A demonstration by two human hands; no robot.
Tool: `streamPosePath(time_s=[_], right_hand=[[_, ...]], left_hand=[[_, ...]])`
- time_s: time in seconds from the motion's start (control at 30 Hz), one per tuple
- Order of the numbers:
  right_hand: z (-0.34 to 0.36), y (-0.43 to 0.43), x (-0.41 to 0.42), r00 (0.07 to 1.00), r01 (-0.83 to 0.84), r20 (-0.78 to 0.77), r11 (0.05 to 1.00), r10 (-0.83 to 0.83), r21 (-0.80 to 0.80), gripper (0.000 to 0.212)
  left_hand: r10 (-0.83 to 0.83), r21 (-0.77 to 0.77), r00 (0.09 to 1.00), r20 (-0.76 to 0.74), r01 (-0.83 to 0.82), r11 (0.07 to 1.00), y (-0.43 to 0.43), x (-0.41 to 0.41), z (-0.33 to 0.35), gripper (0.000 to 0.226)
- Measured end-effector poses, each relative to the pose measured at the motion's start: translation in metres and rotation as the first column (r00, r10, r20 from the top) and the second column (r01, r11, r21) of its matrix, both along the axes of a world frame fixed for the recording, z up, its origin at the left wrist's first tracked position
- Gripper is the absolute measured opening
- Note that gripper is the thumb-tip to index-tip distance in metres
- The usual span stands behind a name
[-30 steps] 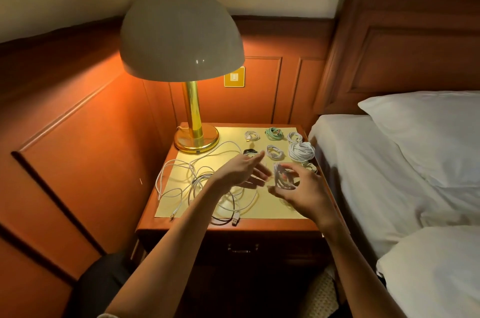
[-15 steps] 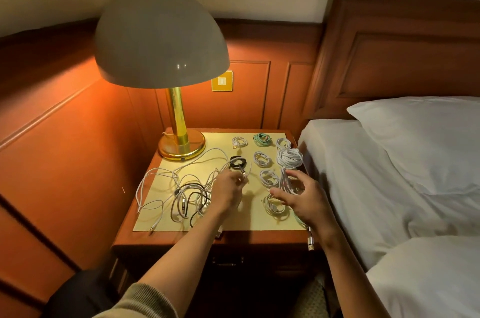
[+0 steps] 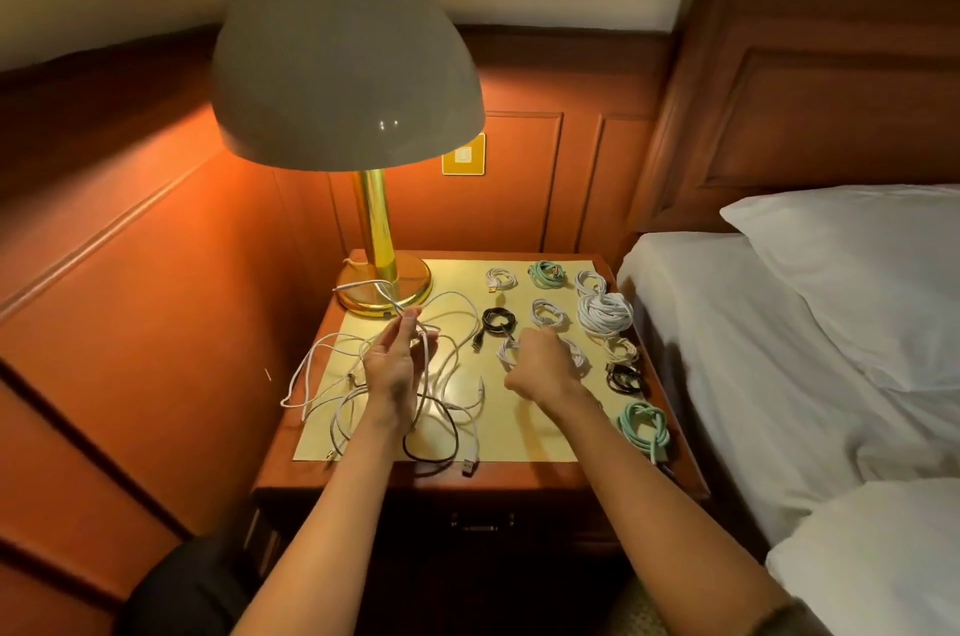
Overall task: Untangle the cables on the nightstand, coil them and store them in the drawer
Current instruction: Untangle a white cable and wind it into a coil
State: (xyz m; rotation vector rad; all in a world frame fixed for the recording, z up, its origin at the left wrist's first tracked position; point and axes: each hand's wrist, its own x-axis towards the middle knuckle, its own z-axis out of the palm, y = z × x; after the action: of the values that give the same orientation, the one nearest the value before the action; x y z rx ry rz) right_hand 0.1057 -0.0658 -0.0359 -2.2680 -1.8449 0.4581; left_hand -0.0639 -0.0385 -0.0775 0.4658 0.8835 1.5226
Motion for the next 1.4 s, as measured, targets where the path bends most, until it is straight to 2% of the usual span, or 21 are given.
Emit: streamPosePath(time_s=[0.07, 0.17, 0.3, 0.4, 0.47, 0.53, 0.6, 0.63, 0.7, 0.77, 0.87, 0.9, 0.97, 1.0, 1.07, 1.13, 1.27, 1.4], right_hand=[[-0.009, 0.013, -0.009, 0.991, -0.025, 0.129, 0.998, 0.032, -0.051, 0.016], [-0.020, 0.029, -0.015, 0.963, -0.029, 0.262, 0.992, 0.060, -0.119, 0.028], [-0.022, 0.038, -0.016, 0.968, 0.006, 0.242, 0.962, 0.062, -0.272, 0.053], [-0.018, 0.030, -0.013, 0.976, -0.017, 0.208, 0.975, 0.065, -0.224, 0.053], [-0.010, 0.023, -0.012, 0.990, -0.072, 0.114, 0.990, 0.086, -0.120, 0.057], [0.003, 0.017, -0.010, 0.971, -0.143, -0.199, 0.988, 0.130, -0.052, 0.063], [0.013, 0.013, -0.009, 0.852, -0.189, -0.501, 0.982, 0.154, -0.020, 0.054], [0.016, 0.012, -0.010, 0.806, -0.186, -0.570, 0.982, 0.159, 0.010, 0.045], [0.017, 0.010, -0.013, 0.777, -0.138, -0.610, 0.987, 0.157, 0.078, 0.031], [0.016, 0.009, -0.016, 0.750, -0.071, -0.648, 0.990, 0.132, 0.120, 0.028], [0.022, 0.010, -0.015, 0.662, 0.023, -0.740, 0.983, 0.120, 0.180, 0.024], [0.027, 0.009, -0.014, 0.639, 0.046, -0.757, 0.976, 0.135, 0.212, 0.021], [0.042, 0.007, -0.013, 0.620, 0.080, -0.766, 0.958, 0.167, 0.274, 0.020], [0.053, 0.006, -0.012, 0.627, 0.081, -0.754, 0.946, 0.196, 0.314, 0.019], [0.078, 0.004, -0.013, 0.644, 0.056, -0.709, 0.906, 0.288, 0.419, 0.016], [0.104, 0.003, -0.014, 0.646, 0.062, -0.680, 0.863, 0.348, 0.501, 0.011], [0.140, -0.003, -0.019, 0.619, 0.096, -0.676, 0.815, 0.401, 0.571, 0.010], [0.149, -0.013, -0.021, 0.591, 0.124, -0.685, 0.792, 0.425, 0.598, 0.016]], left_hand=[[-0.041, -0.018, 0.998, -0.054, 0.040, 0.999, -0.001, -0.002, 0.000, 0.024], [-0.129, -0.050, 0.976, -0.178, 0.122, 0.991, -0.003, -0.001, 0.000, 0.026], [-0.244, -0.067, 0.917, -0.316, 0.235, 0.970, -0.001, 0.000, -0.005, 0.027], [-0.346, -0.111, 0.822, -0.452, 0.333, 0.936, 0.000, 0.002, -0.003, 0.031], [-0.388, -0.125, 0.724, -0.570, 0.390, 0.912, -0.002, 0.003, 0.004, 0.028], [-0.391, -0.132, 0.600, -0.698, 0.429, 0.894, -0.004, 0.002, 0.010, 0.028], [-0.357, -0.140, 0.439, -0.825, 0.452, 0.881, -0.007, 0.001, 0.015, 0.024], [-0.327, -0.138, 0.361, -0.873, 0.460, 0.877, -0.009, 0.000, 0.018, 0.022], [-0.270, -0.140, 0.215, -0.939, 0.477, 0.868, -0.011, -0.005, 0.024, 0.022], [-0.210, -0.148, 0.079, -0.975, 0.474, 0.868, -0.016, -0.011, 0.028, 0.026], [0.032, 0.014, -0.051, -0.998, 0.325, 0.946, -0.026, -0.024, 0.032, 0.037], [0.098, 0.057, -0.138, -0.986, 0.272, 0.960, -0.028, -0.028, 0.029, 0.047], [0.051, -0.018, -0.306, -0.951, 0.219, 0.976, -0.029, -0.035, 0.020, 0.072], [-0.033, -0.109, -0.331, -0.943, 0.212, 0.971, -0.026, -0.038, 0.013, 0.080], [-0.160, -0.243, -0.316, -0.935, 0.246, 0.938, -0.018, -0.040, -0.003, 0.080], [-0.187, -0.268, -0.284, -0.940, 0.280, 0.922, -0.009, -0.040, -0.014, 0.063], [-0.155, -0.159, -0.037, -0.987, 0.303, 0.939, 0.003, -0.039, -0.006, 0.036], [-0.118, -0.083, 0.090, -0.989, 0.323, 0.943, 0.010, -0.041, 0.016, 0.036]])
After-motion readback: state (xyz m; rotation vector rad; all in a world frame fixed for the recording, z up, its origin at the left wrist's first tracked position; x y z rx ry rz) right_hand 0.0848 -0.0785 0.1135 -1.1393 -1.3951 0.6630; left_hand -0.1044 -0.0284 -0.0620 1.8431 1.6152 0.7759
